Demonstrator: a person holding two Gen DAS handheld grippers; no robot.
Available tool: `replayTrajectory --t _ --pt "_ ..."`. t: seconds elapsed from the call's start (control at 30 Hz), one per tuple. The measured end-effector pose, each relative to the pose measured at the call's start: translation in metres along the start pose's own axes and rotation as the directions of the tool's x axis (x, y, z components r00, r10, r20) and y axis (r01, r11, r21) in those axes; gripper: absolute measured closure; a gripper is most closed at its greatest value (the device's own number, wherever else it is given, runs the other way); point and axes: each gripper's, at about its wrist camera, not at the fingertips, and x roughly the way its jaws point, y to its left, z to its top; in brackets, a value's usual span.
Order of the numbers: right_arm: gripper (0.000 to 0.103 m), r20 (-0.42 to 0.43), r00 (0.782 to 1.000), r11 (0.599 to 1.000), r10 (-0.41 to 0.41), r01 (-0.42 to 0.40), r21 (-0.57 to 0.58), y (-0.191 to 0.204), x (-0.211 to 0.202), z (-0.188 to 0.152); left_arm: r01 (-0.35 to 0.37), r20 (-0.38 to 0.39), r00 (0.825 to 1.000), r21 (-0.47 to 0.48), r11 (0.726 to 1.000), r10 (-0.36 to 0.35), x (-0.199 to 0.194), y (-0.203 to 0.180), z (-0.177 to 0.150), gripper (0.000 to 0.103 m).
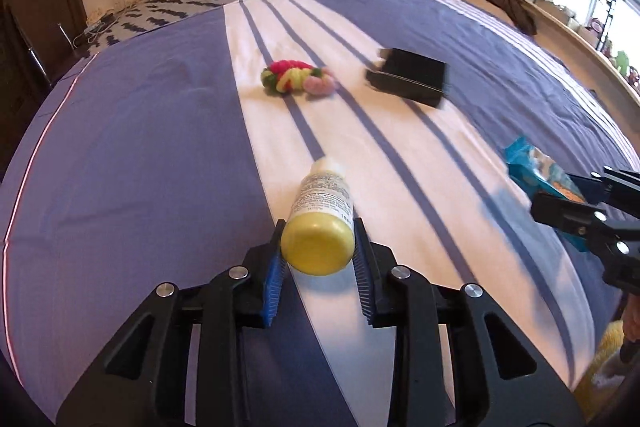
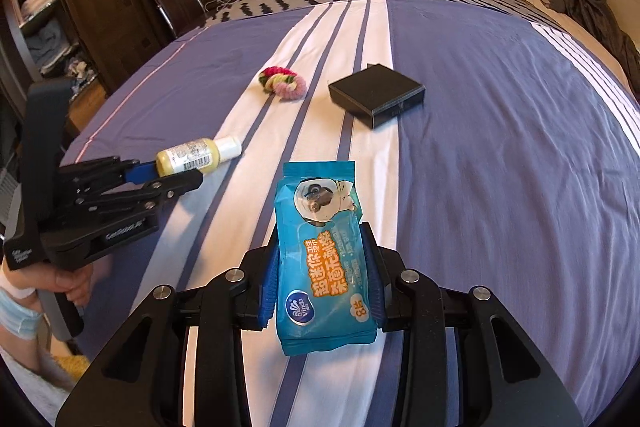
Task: Collect trash
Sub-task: 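Lower the wipes packet and yellow bottle into the floor bin and open both tools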
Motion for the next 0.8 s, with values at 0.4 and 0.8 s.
replayTrajectory --t 0.4,0.8 --pt "0.066 0.044 0.999 1.000 0.025 -0.026 0.015 0.027 -0.074 -0.085 0.012 0.097 0.995 0.037 0.999 -0.015 -0.113 -0.057 -0.094 0.074" --pt "0.066 0.060 0.998 0.999 0.028 -0.029 0.019 0.047 -0.128 -0.165 0.047 0.087 0.995 -0.012 0.999 -0.046 -0.171 -0.092 -0.194 0.074"
